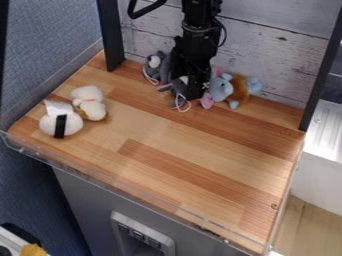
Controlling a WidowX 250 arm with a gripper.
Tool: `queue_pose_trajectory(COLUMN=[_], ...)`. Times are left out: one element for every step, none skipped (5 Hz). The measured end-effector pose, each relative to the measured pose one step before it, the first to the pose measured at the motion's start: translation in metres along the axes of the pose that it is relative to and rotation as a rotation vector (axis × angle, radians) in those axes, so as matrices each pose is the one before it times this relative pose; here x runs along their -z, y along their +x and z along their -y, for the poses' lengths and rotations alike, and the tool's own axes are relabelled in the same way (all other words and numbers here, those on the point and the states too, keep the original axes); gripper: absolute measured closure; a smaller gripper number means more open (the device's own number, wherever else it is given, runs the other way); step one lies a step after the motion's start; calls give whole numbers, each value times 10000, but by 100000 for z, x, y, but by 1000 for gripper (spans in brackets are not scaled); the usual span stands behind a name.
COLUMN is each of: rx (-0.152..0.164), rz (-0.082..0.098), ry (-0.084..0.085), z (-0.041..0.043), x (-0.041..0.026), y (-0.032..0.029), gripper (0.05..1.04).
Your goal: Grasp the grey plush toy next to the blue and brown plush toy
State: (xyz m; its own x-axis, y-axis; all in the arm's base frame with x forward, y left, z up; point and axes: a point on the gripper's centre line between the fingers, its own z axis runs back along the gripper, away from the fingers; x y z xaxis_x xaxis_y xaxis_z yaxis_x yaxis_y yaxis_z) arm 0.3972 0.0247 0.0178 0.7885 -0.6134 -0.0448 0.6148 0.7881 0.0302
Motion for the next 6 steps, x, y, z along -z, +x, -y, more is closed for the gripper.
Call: queue_pose_trajectory(rx=[14, -116, -267, -192, -115, -12], rz=[-5, 12, 11, 22, -57, -97], ry=[31, 62, 12, 0, -23, -46], z=[-32, -9, -77, 133, 68, 66], x=[-27, 54, -215, -45, 85, -36], y=[-31, 108, 164, 161, -20, 64], gripper=[144, 424, 677, 766, 768, 770])
